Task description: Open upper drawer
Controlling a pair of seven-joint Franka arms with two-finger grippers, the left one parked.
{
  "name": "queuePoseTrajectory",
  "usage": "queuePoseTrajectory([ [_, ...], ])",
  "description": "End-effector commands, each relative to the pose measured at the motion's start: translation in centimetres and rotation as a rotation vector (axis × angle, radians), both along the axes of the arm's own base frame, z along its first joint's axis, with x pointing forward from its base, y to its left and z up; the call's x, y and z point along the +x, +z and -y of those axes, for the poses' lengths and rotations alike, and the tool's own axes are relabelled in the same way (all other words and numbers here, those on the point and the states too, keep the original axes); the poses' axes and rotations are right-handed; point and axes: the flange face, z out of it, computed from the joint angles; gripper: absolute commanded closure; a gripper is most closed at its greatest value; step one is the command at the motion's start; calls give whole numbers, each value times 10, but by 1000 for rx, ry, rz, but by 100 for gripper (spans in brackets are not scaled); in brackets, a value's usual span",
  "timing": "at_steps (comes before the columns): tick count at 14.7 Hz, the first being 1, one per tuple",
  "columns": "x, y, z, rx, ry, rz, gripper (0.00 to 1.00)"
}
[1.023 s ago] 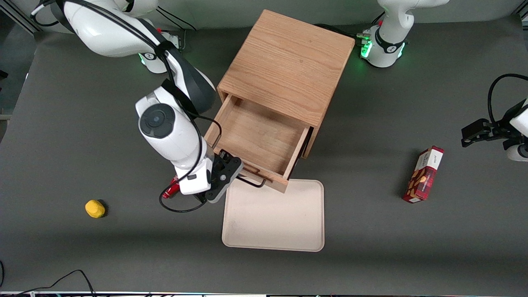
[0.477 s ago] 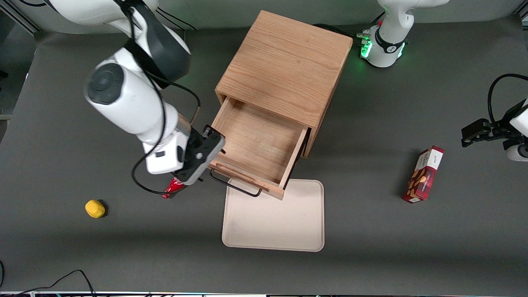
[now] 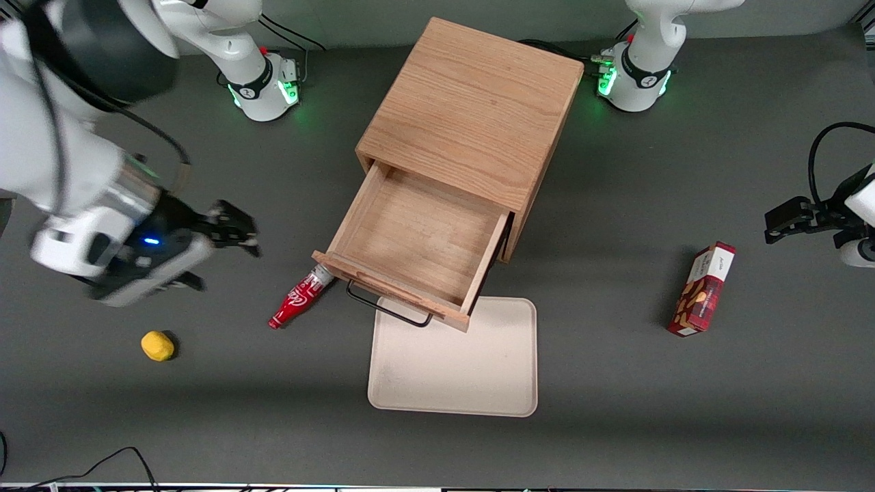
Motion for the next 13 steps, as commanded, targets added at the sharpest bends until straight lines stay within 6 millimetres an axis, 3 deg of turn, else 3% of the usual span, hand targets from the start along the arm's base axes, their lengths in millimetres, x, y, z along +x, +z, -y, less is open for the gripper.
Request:
queuePoseTrajectory([
  [1,-37,23,50,-106,-151,15,0],
  [5,-63,24,72,-122,-468,6,0],
  [11,-55,1,135,-26,-591,-55,0],
  [13,-50,-6,139,-38,-604,-67,0],
])
